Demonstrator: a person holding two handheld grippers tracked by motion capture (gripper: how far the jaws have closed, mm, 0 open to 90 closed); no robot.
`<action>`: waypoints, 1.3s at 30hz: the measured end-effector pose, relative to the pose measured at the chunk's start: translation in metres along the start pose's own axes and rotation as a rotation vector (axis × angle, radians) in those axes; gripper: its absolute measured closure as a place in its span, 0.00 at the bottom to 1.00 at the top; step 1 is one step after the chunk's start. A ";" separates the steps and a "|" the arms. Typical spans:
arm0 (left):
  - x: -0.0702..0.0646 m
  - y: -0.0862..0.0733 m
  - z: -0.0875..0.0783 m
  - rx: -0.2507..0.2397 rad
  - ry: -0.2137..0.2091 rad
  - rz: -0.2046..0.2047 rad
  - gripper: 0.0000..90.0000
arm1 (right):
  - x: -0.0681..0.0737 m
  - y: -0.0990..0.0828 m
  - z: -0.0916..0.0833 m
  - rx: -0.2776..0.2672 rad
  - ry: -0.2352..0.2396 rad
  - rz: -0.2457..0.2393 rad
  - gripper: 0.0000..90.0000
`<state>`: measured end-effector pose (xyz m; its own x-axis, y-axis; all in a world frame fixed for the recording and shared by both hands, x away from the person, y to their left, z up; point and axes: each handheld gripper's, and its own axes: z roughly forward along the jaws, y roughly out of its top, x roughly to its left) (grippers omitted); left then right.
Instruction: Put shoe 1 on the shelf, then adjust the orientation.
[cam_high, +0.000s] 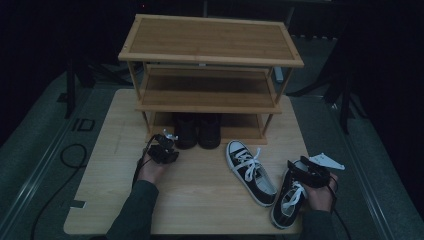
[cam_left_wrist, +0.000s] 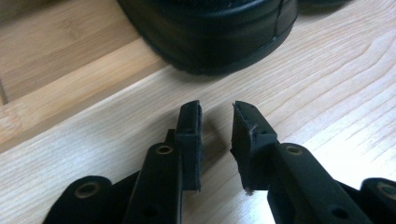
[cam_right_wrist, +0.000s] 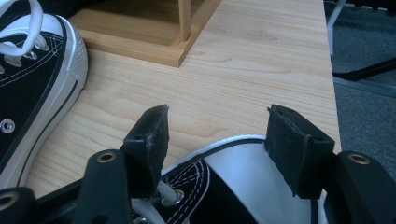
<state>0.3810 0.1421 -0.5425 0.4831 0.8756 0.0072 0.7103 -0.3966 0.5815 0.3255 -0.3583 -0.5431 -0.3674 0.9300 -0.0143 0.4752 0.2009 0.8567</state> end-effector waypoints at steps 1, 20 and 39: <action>0.000 -0.001 0.000 -0.003 -0.004 -0.004 0.77 | 0.000 0.000 0.000 0.000 -0.001 0.000 0.44; 0.004 -0.018 -0.001 -0.056 -0.025 0.004 0.66 | -0.003 0.005 -0.002 0.019 0.018 0.023 0.45; 0.004 -0.032 -0.003 -0.112 -0.025 0.013 0.58 | -0.001 0.035 -0.022 0.085 0.092 -0.027 0.48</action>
<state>0.3589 0.1593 -0.5582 0.5055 0.8628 -0.0041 0.6431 -0.3737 0.6684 0.3245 -0.3589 -0.5021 -0.4510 0.8924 0.0145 0.5291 0.2542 0.8096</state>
